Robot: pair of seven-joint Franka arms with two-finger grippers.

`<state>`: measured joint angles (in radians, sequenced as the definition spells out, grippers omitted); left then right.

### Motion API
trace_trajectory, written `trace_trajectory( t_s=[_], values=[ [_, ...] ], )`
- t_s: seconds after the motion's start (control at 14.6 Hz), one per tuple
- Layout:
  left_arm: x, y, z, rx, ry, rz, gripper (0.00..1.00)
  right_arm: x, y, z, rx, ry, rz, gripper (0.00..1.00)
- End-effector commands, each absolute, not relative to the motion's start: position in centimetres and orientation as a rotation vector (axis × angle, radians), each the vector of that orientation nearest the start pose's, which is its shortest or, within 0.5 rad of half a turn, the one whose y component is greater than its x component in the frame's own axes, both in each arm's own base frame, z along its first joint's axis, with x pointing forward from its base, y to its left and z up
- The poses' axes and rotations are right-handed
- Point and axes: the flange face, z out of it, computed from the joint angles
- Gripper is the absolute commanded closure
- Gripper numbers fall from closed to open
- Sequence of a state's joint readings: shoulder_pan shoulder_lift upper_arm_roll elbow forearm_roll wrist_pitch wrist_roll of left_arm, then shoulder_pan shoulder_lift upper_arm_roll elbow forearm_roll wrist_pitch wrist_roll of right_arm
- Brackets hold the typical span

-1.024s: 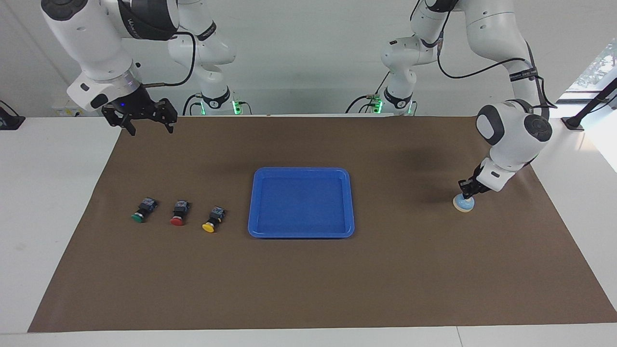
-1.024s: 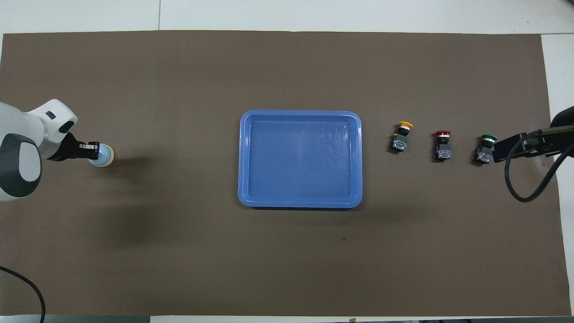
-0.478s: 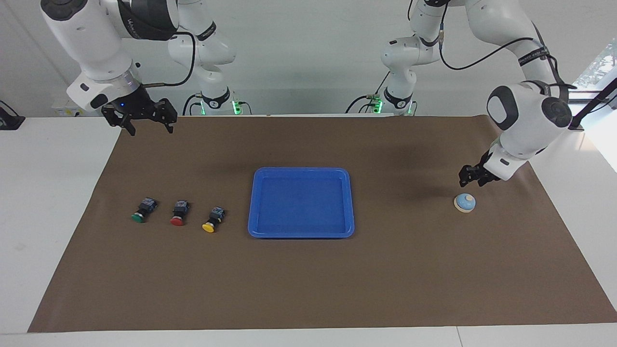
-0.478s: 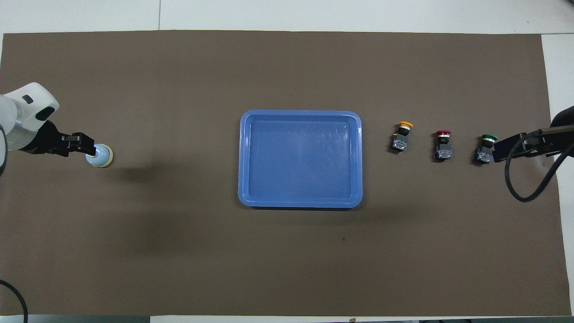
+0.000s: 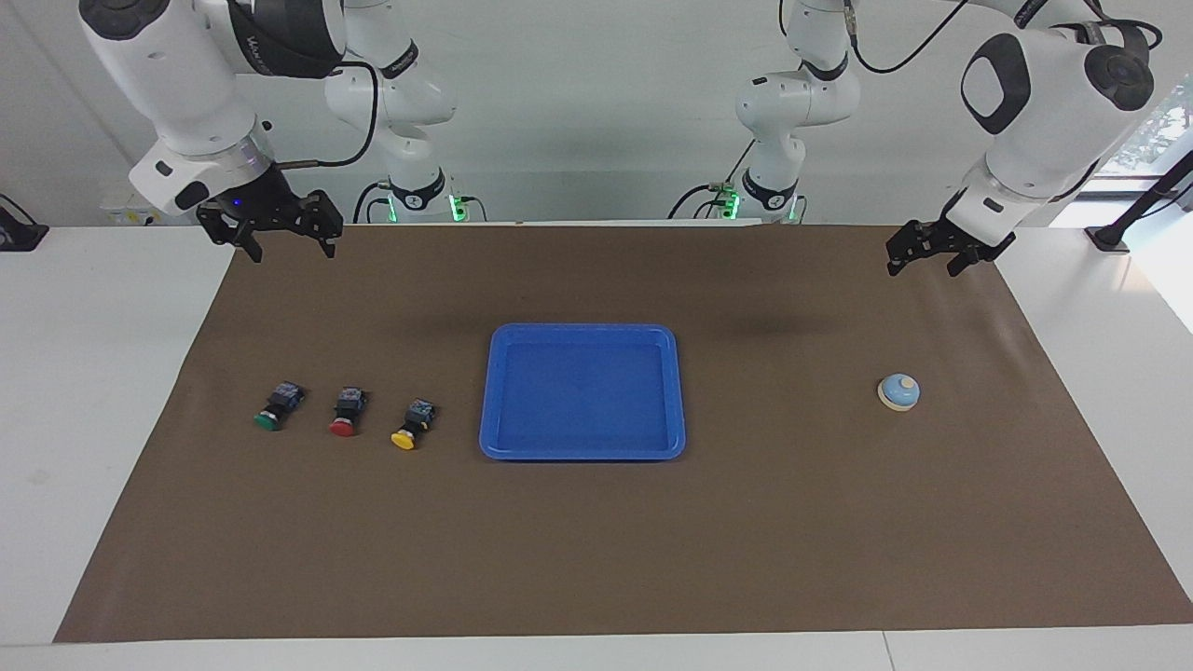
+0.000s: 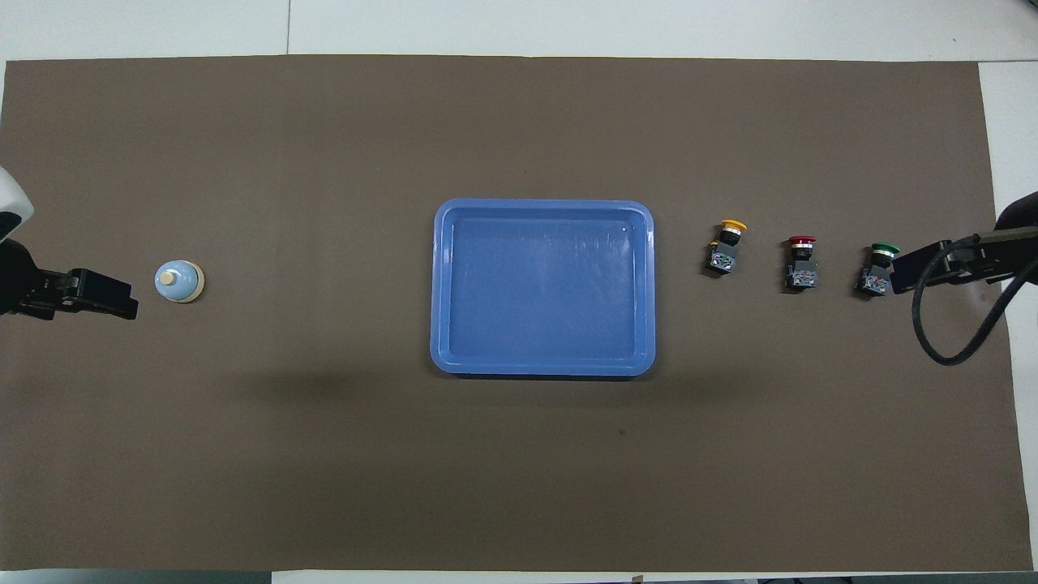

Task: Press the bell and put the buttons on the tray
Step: 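Lift the left gripper back off the bell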

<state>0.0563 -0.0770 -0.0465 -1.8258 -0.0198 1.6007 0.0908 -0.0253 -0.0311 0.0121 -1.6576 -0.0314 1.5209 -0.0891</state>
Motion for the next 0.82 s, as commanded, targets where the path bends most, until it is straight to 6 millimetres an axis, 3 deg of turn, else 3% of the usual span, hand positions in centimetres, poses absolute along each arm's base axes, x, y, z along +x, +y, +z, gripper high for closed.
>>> trace_trajectory(
  t_s=[0.0,0.14,0.34,0.48,0.61,0.75],
  values=[
    [52.5,-0.3,54.7,-3.145,0.084,0.191,0.00,53.2,-1.4,60.0,-3.157,-0.131,0.165,0.00],
    [52.6,-0.2,54.8,-3.153,0.078,0.186,0.00,52.9,-1.9,60.6,-3.159,-0.128,0.151,0.00],
    [55.3,-1.8,55.4,-3.141,0.127,0.270,0.00,52.8,-1.9,60.5,-3.160,-0.126,0.156,0.00],
    [55.0,-2.1,55.7,-3.139,0.127,0.275,0.00,53.0,-1.6,60.3,-3.161,-0.124,0.141,0.00],
    [54.2,-2.6,55.9,-3.135,0.074,0.278,0.00,53.2,-0.9,59.2,-3.168,-0.135,0.052,0.00],
    [53.6,-2.9,55.8,-3.134,0.095,0.282,0.00,53.4,-0.1,56.2,-3.173,-0.099,0.002,0.00]
  ],
)
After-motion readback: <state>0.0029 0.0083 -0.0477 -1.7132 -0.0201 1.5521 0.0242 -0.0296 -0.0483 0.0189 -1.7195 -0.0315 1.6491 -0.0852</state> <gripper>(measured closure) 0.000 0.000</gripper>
